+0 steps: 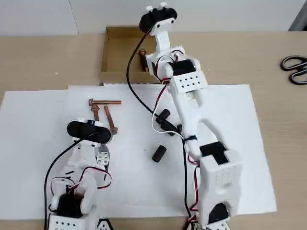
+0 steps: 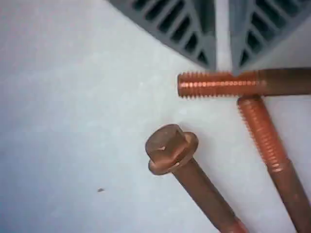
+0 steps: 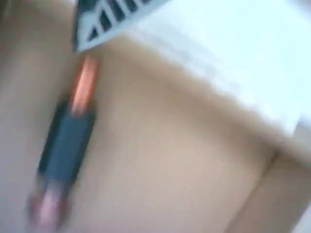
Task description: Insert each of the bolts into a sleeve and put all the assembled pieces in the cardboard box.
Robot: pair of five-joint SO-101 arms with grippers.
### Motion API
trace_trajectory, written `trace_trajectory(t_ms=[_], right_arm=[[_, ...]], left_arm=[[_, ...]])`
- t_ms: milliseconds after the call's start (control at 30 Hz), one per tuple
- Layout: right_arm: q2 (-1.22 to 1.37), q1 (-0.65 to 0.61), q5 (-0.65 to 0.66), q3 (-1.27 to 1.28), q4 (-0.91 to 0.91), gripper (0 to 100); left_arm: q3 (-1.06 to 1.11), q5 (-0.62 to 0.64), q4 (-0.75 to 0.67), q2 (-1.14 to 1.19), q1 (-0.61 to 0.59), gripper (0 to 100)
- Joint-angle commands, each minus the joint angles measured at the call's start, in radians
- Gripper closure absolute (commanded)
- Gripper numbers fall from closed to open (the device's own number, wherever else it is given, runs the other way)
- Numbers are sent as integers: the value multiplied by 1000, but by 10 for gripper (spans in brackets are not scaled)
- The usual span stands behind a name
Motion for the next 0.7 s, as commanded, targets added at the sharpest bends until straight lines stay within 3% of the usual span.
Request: trace_trajectory(t_ms=[0,367,667], right_arm=[[-114,-2,6,-51,209,931],[-128,-2,3,-51,727,932],[-134,-21,8,31,777,932]], left_arm=[[-7,5,2,-11,-8,994],[-7,5,2,-11,-8,994],[-7,5,2,-11,-8,994]])
